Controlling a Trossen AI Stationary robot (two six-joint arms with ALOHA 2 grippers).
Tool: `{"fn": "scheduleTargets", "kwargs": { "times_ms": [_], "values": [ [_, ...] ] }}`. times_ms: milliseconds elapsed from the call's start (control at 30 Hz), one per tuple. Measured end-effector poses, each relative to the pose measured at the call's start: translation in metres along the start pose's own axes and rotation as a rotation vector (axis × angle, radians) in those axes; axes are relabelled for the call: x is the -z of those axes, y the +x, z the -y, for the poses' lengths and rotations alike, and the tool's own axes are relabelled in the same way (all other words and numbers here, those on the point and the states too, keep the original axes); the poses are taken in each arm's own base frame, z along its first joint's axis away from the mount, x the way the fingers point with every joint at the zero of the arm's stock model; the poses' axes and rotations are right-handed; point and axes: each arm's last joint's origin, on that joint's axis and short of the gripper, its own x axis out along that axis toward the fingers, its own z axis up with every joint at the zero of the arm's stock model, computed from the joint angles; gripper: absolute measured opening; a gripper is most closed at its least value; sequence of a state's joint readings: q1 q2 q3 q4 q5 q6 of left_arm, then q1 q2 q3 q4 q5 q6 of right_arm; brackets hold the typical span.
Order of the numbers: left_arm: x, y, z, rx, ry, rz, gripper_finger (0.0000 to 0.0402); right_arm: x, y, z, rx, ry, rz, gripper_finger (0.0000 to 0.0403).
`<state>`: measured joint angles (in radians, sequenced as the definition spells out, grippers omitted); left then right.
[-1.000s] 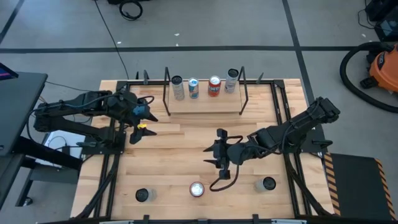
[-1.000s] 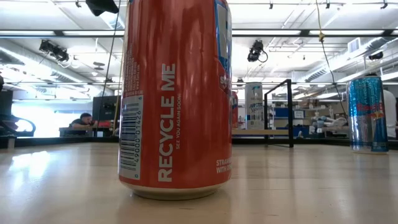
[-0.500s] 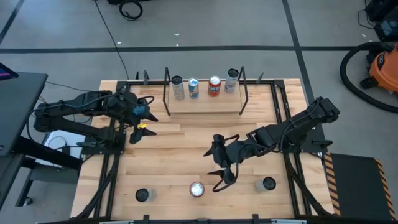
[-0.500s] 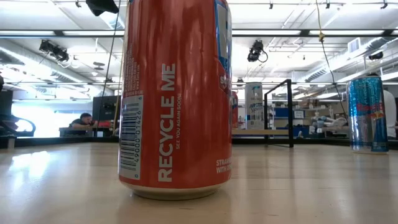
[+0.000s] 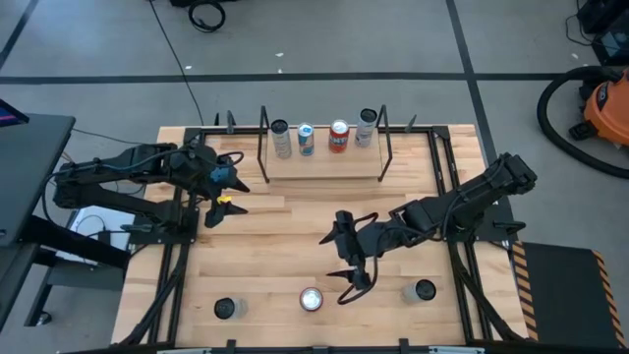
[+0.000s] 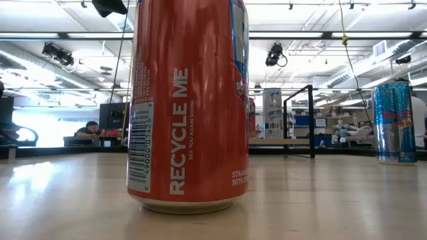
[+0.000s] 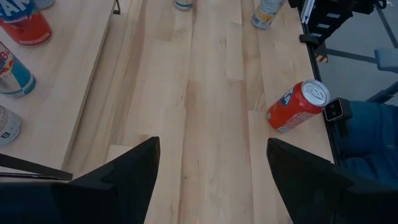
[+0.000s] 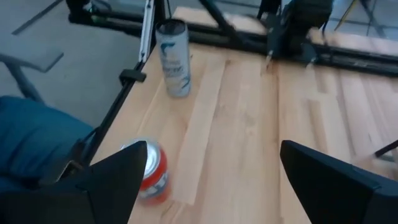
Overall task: Place canned beverage on shelf
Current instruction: Put the red soda can on the shelf aligned with the other red soda can
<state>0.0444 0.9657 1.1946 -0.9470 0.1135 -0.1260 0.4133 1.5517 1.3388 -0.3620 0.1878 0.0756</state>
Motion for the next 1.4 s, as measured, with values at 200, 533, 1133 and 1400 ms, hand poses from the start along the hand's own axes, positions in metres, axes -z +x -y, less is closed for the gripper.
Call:
{"fn": "scheduleTargets", "kwargs": {
  "times_ms": [200,533,1133,1400],
  "values": [
    [0.0,0.0,0.0,0.0,-0.001,0.0,0.0298,-0.005,0.001,0.003,-0.006,0.037,0.049,0.038],
    [0.0,0.0,0.0,0.0,-0.001,0.0,0.0298,-0.005,0.0,0.0,-0.163,-0.001,0.036,0.0379],
    [-0.002,0.0,0.0,0.003,-0.017,0.021,0.0298,0.013,0.058,0.006,-0.373,-0.149,0.022,0.0379],
    [-0.003,0.0,0.0,0.002,-0.016,0.025,0.0298,0.023,0.081,0.0,-0.56,-0.235,0.05,0.0379]
  ]
}}
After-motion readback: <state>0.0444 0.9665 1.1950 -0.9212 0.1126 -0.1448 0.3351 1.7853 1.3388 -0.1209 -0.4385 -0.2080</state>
